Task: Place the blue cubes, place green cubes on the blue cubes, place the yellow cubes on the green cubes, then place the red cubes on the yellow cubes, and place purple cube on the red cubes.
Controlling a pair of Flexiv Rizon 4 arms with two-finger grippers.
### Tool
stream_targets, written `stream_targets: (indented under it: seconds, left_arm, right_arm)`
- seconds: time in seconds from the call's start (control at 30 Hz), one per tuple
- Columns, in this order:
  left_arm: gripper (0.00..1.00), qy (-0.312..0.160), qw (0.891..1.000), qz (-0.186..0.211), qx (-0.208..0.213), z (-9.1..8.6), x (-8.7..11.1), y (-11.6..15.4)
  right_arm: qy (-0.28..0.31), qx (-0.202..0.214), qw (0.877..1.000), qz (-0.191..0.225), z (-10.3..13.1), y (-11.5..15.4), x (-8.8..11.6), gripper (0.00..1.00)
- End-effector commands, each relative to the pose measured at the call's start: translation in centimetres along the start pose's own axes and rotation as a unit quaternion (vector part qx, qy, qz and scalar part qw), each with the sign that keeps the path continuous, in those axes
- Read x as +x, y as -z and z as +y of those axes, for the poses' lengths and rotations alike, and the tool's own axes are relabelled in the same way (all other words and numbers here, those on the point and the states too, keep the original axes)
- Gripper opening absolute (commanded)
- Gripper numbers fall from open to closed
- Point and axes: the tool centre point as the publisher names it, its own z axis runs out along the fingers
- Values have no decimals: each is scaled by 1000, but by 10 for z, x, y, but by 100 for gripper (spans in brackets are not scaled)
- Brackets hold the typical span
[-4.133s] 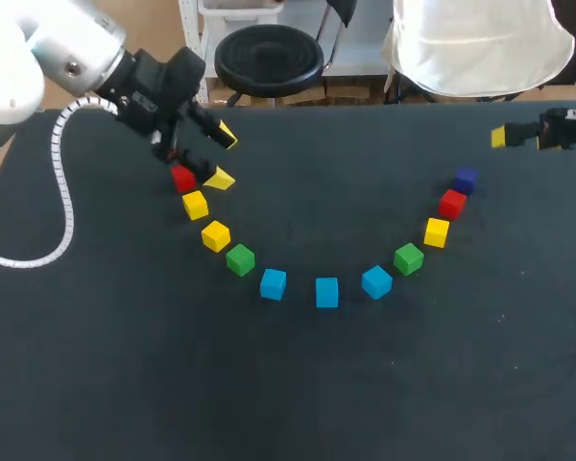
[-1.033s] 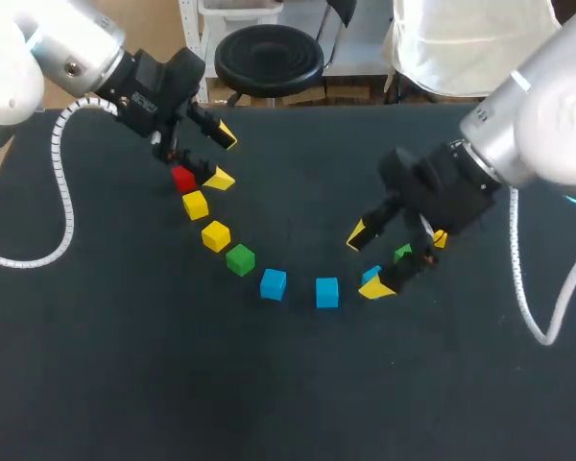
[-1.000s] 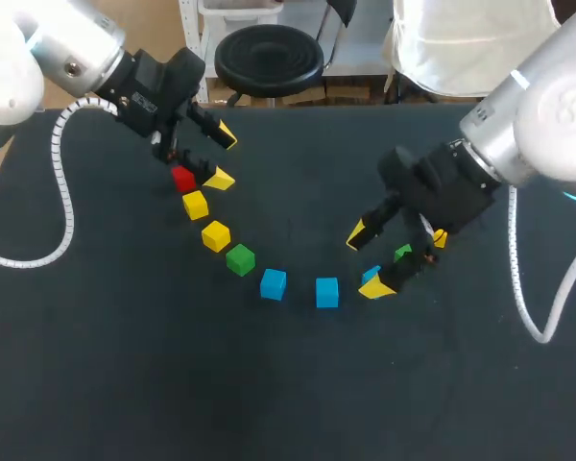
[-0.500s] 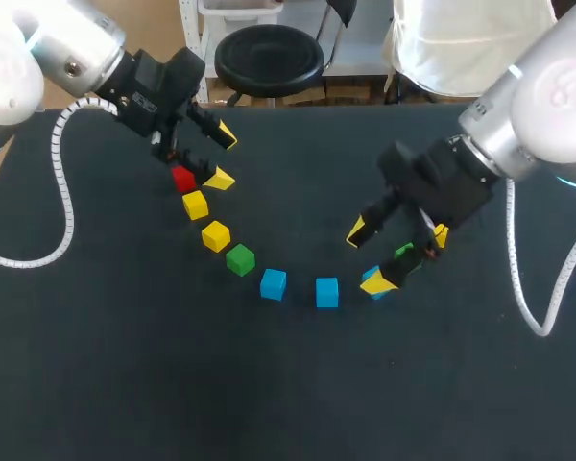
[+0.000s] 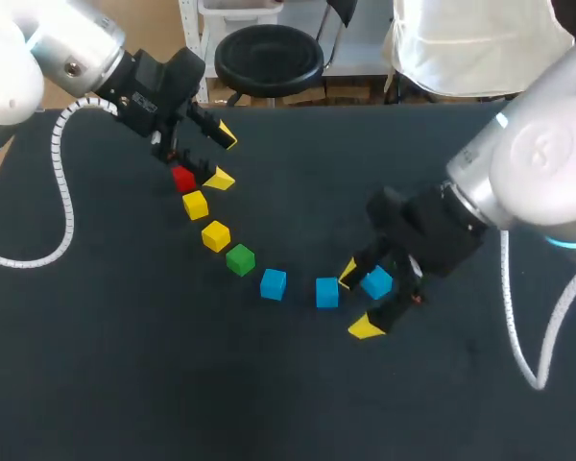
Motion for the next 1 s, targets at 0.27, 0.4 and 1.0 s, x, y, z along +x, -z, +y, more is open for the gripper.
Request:
stream_targets:
  seconds: [0.27,0.4,1.0]
  left_arm:
    - [100,0,1000,1,0,0,0,0]
    - [100,0,1000,1,0,0,0,0]
    - [100,0,1000,1,0,0,0,0]
  right_arm:
    - [40,20,999,2,-10,7,7,100]
    - [30,11,999,-11,-15,2,9,100]
    - [45,5,999,-23,-31,-13,5,100]
